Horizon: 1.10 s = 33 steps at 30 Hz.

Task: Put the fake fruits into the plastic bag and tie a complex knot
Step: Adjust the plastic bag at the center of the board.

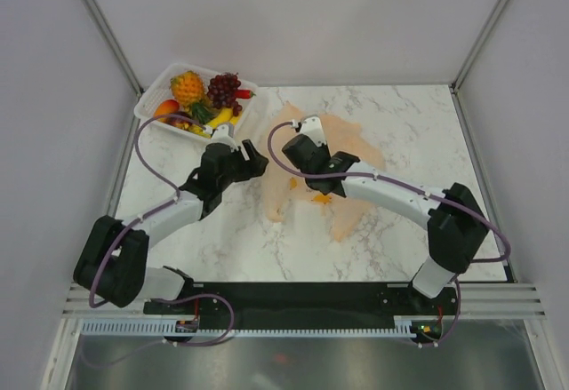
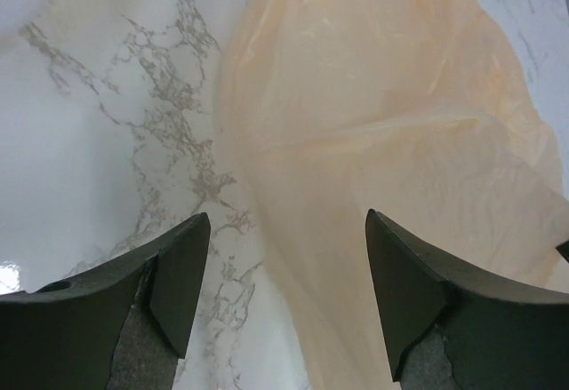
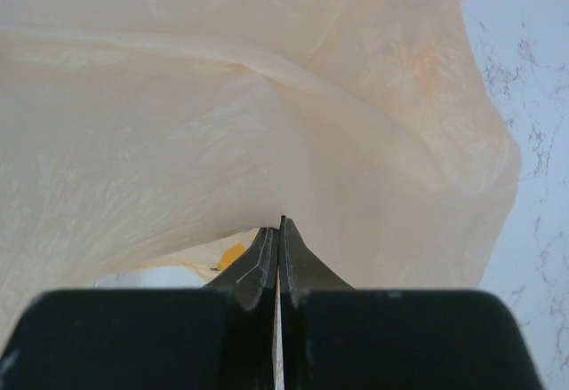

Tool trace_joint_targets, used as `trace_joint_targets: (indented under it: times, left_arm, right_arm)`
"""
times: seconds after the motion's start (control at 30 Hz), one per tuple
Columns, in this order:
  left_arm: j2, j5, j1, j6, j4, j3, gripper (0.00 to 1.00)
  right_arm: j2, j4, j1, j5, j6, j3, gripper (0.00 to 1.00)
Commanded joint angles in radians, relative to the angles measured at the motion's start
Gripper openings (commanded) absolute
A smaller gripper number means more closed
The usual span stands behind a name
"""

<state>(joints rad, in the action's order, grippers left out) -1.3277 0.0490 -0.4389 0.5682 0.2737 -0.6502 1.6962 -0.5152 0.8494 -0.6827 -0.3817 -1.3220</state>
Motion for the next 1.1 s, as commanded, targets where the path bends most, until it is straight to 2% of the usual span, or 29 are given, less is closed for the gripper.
trace_joint_targets:
  times: [0.0,0.23,0.37,0.5,0.6,0.8,0.87,0.9,1.07]
  left_arm:
    - [-0.077,-0.119,-0.001,0.018,0.012,-0.083,0.77]
    - [-0.260,-0.371,-0.004,0.013,0.068,-0.186,0.70]
    - [-0.306,-0.507,-0.029,-0.017,0.120,-0.219,0.70]
    - [-0.297,-0.531,-0.037,-0.031,0.128,-0.226,0.71]
    - [-0.286,-0.511,-0.037,-0.039,0.113,-0.223,0.72]
    - [-0.159,-0.336,-0.035,-0.099,0.059,-0.186,0.80]
    - [-0.083,-0.273,-0.035,-0.128,0.038,-0.164,0.86]
    - [-0.056,-0.249,-0.035,-0.136,0.027,-0.158,1.00]
    - [0.172,-0.072,-0.037,-0.143,0.036,-0.050,1.00]
  right_arm:
    - [-0.099,0.021,0.045,-0.008,-0.006,0.046,0.00]
    - [-0.133,0.037,0.207,0.051,-0.005,0.087,0.00]
    - [-0.119,0.084,0.240,0.126,0.036,0.098,0.00]
    - [-0.109,0.115,0.241,0.183,0.063,0.106,0.00]
    - [-0.099,0.124,0.240,0.178,0.078,0.110,0.00]
    - [-0.053,0.084,0.232,0.106,0.021,0.101,0.00]
    - [-0.043,0.080,0.223,0.112,0.003,0.113,0.00]
    - [-0.043,0.081,0.214,0.118,-0.017,0.119,0.00]
    - [-0.046,0.090,0.177,0.130,-0.055,0.155,0.00]
